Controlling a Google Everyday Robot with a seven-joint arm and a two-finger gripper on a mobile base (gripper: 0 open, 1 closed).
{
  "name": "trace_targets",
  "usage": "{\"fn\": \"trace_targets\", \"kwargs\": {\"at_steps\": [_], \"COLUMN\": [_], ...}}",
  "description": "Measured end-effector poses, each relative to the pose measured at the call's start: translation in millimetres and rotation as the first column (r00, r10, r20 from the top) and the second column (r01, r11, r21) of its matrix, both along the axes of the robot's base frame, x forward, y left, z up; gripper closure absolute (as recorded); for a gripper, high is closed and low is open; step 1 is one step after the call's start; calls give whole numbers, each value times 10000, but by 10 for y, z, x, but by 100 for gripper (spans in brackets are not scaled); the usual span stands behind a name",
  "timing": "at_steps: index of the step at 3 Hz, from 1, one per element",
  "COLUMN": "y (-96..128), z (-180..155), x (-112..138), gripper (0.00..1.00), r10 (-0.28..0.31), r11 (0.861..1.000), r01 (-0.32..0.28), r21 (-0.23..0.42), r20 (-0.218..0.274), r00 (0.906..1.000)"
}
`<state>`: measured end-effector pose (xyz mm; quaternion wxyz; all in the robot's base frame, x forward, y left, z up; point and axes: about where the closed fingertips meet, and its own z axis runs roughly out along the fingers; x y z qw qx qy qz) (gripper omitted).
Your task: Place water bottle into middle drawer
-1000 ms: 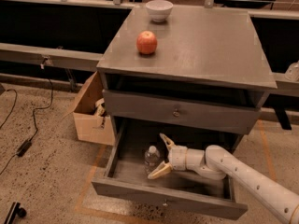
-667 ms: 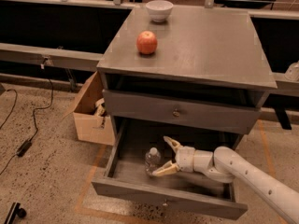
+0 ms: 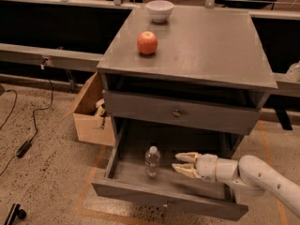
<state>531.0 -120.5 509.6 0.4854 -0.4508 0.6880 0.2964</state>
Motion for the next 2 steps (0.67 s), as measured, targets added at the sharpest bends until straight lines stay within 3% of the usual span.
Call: {"fn": "trace_targets", "kwargs": {"at_steps": [1, 2], "y": [-573, -889], "z": [301, 665], "x": [-275, -364], "gripper": [93, 100], "r10": [-805, -1380], "r11": [9906, 9880], "r01": [776, 1401], "r21": [-1124, -649], "r20": [-207, 357], "r00": [9965, 9898]}}
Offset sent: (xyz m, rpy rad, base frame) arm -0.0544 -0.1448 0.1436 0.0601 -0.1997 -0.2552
